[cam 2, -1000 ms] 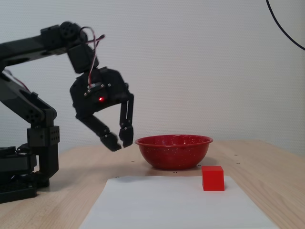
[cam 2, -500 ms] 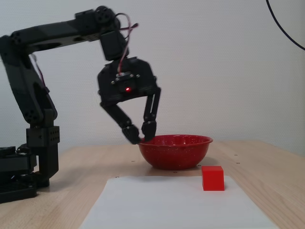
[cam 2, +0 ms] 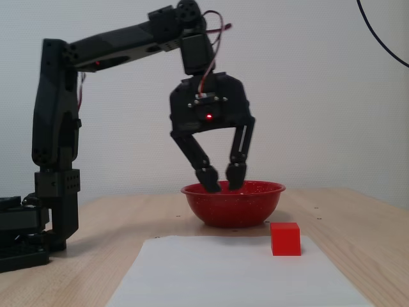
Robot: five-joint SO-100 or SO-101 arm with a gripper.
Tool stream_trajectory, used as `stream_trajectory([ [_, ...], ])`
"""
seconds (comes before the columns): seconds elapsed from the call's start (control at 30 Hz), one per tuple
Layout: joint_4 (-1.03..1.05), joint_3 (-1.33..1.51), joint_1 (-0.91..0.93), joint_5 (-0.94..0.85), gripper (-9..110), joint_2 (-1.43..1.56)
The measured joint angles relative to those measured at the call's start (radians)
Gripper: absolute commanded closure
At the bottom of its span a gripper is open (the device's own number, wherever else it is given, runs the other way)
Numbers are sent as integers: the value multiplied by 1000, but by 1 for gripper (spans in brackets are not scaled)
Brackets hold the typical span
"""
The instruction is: Grasp the red cube and put it in the red bowl.
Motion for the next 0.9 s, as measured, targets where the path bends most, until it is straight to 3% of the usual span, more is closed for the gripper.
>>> stream_trajectory([
  [0.3,37,-232,11,-34,73,-213],
  [0.67,32,-437,28,-49,56,-413],
  [0.9,-17,-566,38,-49,54,-528],
])
